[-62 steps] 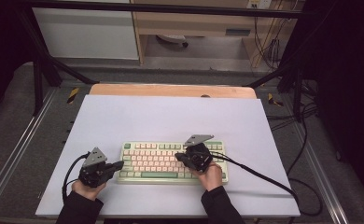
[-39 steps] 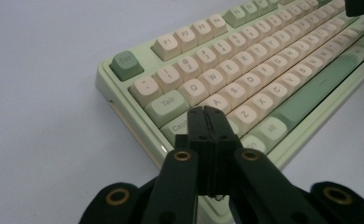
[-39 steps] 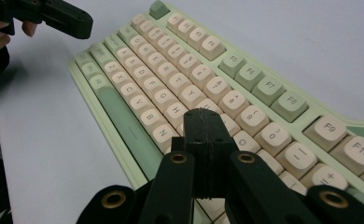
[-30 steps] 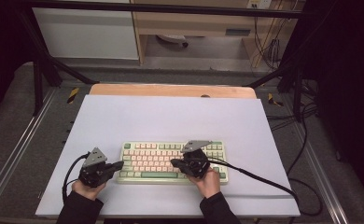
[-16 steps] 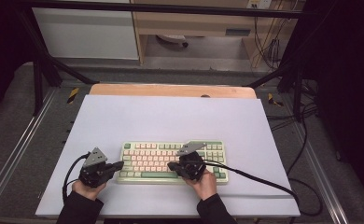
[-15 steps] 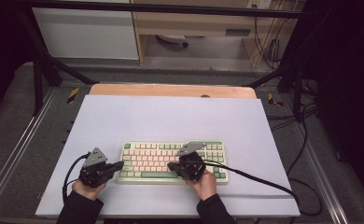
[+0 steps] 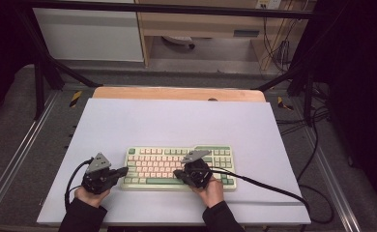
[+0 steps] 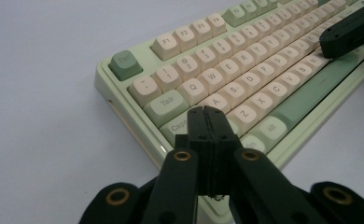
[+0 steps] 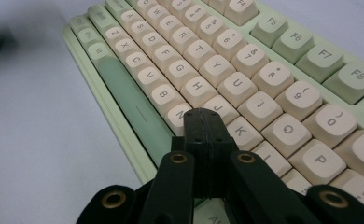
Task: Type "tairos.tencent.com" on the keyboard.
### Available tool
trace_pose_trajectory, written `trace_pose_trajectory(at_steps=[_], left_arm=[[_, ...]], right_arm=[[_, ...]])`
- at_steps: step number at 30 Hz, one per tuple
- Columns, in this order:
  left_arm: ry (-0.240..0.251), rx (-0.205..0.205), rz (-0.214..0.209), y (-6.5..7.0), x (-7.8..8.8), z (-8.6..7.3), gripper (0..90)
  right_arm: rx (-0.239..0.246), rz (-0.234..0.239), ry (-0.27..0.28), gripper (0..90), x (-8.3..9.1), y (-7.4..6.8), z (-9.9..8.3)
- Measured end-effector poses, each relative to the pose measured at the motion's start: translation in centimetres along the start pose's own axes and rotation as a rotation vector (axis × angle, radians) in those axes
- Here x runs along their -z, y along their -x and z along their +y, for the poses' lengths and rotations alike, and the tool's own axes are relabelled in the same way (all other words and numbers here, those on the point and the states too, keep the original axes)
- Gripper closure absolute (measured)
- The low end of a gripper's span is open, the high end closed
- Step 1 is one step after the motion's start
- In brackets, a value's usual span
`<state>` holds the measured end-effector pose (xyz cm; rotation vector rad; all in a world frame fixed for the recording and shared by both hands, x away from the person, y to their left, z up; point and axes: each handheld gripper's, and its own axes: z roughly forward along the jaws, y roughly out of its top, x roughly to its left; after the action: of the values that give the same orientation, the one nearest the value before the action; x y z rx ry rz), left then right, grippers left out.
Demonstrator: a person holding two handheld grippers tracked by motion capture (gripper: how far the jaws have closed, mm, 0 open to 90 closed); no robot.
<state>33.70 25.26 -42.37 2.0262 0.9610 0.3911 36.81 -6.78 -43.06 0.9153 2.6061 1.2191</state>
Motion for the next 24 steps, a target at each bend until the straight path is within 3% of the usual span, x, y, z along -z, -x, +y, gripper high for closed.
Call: trace_pose_trajectory(at_steps=[7, 15, 18, 24], left_arm=[[0.001, -0.003, -0.002, 0.0, 0.0, 0.0, 89.9], [0.006, -0.001, -0.003, 0.1, 0.1, 0.2, 89.6], [0.008, 0.008, -0.007, 0.0, 0.2, 0.2, 83.8], [-0.015, 0.013, -0.014, -0.2, 0.0, 0.3, 59.7]], right_arm=[[-0.003, 0.01, 0.037, 90.0, 1.0, 0.0, 0.4], [-0.017, -0.027, 0.086, 89.0, 4.1, 1.3, 0.7], [-0.045, -0.03, 0.108, 82.7, 5.3, 2.1, 0.4], [-0.089, -0.048, 0.121, 62.5, 7.5, 3.9, -0.9]])
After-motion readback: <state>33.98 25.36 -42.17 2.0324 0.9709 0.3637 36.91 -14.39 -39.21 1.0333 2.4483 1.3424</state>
